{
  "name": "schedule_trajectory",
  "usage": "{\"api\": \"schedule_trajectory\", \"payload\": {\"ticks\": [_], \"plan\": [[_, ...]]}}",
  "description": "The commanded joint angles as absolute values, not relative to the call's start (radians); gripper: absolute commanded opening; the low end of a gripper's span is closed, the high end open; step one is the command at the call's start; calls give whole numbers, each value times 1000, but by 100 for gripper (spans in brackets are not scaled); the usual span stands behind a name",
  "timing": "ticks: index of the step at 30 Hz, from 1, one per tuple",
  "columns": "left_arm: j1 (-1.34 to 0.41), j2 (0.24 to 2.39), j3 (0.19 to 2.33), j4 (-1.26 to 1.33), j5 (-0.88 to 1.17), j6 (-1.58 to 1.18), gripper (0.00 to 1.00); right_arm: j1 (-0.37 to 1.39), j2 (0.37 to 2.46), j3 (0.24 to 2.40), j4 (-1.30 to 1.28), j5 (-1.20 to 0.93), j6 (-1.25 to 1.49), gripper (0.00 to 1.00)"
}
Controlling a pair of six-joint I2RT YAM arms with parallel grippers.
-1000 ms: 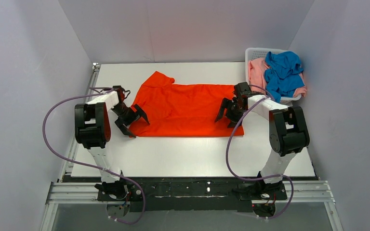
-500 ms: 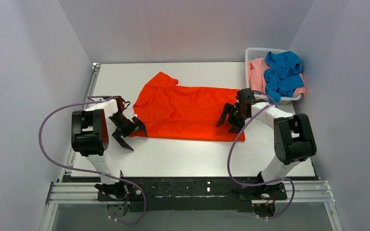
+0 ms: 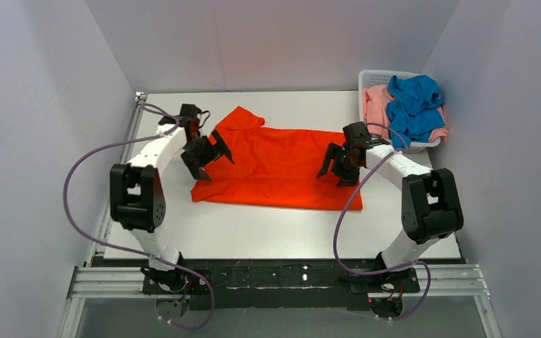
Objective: Fold and stack the t-shirts
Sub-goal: Fold the flattened tshirt in 1/3 of the way
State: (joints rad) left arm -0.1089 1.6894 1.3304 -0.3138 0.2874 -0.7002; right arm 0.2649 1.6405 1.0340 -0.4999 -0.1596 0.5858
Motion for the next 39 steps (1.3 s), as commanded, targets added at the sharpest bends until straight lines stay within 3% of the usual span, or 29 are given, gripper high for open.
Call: {"api": "schedule_trajectory", "payload": {"ticks": [1, 6, 13, 20, 32, 39], "plan": [[-201, 1914, 1462, -357, 306, -705, 98, 344, 1649, 1104, -439, -85, 641, 83], [-212, 2038, 1431, -319, 354, -743, 98, 385, 1685, 1055, -405, -71, 687, 83], [-212, 1892, 1144, -283, 241, -750, 98, 443, 1704, 929, -386, -112, 709, 81], [-212, 1735, 959, -311, 119, -749, 98, 509, 1595, 791, -407, -137, 757, 81], [-210, 1726, 1034, -338, 134, -727, 98, 556, 1418, 723, -552, -147, 880, 82], [-210, 1598, 1110, -400, 116, -719, 98, 539, 1352, 955, -612, -57, 755, 85]]}}
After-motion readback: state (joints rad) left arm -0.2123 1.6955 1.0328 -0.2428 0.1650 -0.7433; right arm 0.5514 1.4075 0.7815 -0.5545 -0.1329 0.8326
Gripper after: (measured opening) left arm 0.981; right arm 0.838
